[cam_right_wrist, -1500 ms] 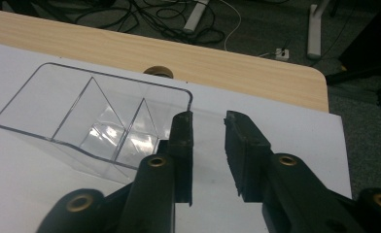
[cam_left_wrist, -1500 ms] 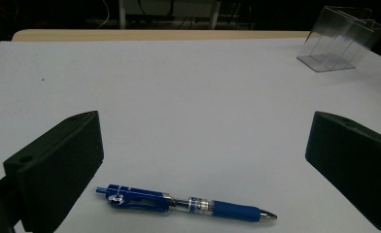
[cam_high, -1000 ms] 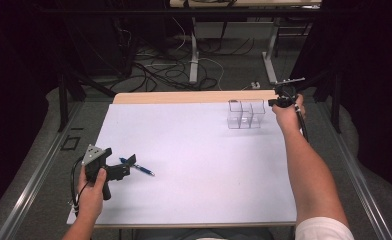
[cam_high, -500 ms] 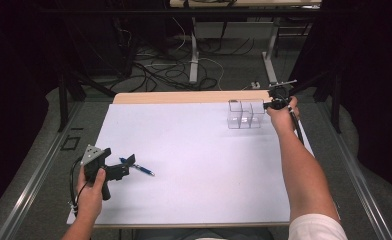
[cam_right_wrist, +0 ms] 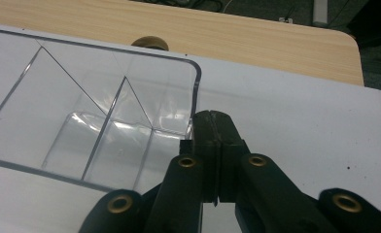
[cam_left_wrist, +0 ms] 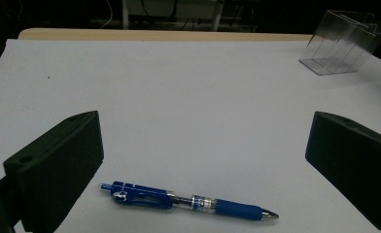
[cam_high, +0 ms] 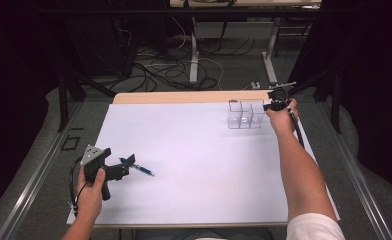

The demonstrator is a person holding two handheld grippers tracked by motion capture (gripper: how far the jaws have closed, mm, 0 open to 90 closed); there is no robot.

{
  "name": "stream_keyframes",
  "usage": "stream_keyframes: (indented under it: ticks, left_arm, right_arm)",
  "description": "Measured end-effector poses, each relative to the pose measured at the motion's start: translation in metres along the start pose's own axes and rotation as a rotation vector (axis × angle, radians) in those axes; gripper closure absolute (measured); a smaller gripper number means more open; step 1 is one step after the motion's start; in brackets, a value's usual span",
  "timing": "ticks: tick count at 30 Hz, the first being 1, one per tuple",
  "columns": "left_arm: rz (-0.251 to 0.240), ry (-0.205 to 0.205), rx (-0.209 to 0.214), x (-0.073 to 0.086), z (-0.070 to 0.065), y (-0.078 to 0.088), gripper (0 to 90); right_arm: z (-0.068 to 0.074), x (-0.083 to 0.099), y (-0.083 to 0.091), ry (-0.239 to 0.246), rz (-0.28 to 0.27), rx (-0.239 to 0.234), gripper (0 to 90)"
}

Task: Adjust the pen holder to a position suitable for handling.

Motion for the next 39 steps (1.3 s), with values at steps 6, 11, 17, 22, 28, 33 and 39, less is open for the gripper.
stream_keyframes:
  ticks: [6, 11, 17, 22, 28, 33, 39]
  left_arm:
    - [0.001, 0.001, 0.001, 0.000, 0.000, 0.000, 0.1]
    - [0.008, -0.005, 0.002, 0.001, 0.000, 0.000, 0.1]
    - [0.002, 0.003, 0.001, 0.000, 0.000, -0.001, 0.1]
    - [0.003, 0.002, 0.001, 0.000, -0.001, 0.000, 0.1]
    - [0.000, 0.002, 0.003, 0.000, -0.001, 0.000, 0.1]
    - [0.008, -0.010, 0.006, 0.000, -0.001, 0.000, 0.1]
    - [0.006, -0.009, 0.007, 0.000, -0.001, 0.000, 0.1]
  right_arm:
    - [0.003, 0.000, 0.000, -0.006, 0.000, -0.011, 90.0]
    - [0.009, 0.000, 0.000, 0.009, -0.002, -0.026, 90.0]
    - [0.025, -0.001, -0.003, 0.035, -0.009, -0.055, 90.0]
    - [0.041, -0.001, -0.005, 0.054, -0.014, -0.086, 90.0]
    - [0.060, -0.002, -0.007, 0.068, -0.017, -0.116, 90.0]
    - [0.073, -0.004, -0.009, 0.085, -0.011, -0.129, 90.0]
    - [0.101, -0.005, -0.012, 0.104, -0.011, -0.161, 90.0]
Point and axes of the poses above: each handheld gripper's, and its own axes: y roughly backward along the jaws, x roughly out of its underside, z roughly to its left, the point moved 5 cm from there along -y, roughly forward along the jaws, and after that the axes turned 1 degree about x, right-handed, at the moved point
